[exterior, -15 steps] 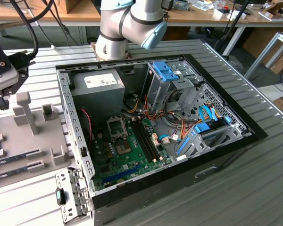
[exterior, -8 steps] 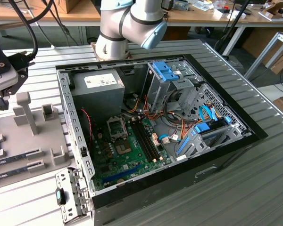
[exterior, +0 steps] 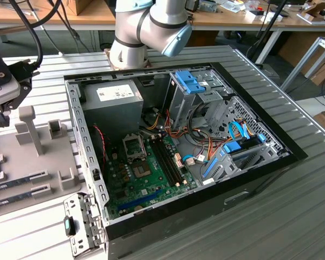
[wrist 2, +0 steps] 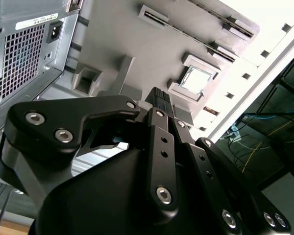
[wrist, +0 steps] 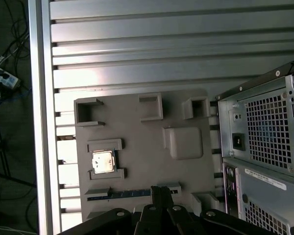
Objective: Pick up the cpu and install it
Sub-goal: 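Reach for the cpu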
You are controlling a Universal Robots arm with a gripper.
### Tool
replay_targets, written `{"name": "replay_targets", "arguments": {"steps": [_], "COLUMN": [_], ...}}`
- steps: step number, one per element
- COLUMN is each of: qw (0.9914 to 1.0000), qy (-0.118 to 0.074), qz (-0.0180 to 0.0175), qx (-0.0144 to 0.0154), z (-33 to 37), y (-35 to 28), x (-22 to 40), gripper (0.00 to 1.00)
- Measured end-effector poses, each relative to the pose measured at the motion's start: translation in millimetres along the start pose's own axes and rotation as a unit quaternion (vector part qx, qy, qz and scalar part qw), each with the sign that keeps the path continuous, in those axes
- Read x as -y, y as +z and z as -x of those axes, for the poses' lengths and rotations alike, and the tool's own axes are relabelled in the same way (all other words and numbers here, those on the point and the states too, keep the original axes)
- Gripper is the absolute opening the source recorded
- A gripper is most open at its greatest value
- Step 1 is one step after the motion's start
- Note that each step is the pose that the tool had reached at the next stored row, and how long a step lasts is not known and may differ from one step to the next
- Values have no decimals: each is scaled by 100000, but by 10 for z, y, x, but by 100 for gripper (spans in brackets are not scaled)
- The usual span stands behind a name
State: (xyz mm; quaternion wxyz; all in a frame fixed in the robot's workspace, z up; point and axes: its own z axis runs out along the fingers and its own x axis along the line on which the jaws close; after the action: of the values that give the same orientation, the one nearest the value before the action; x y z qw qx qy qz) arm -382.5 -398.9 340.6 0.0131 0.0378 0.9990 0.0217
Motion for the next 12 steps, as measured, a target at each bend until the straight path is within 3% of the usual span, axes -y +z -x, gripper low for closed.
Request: {"name": "replay_targets", "arguments": {"steps": [12], "qw": [100000], "qy": [-5], "qz": [1], "qx": [0], "z": [-26], "y": [3], "x": [2], "gripper": [11]}}
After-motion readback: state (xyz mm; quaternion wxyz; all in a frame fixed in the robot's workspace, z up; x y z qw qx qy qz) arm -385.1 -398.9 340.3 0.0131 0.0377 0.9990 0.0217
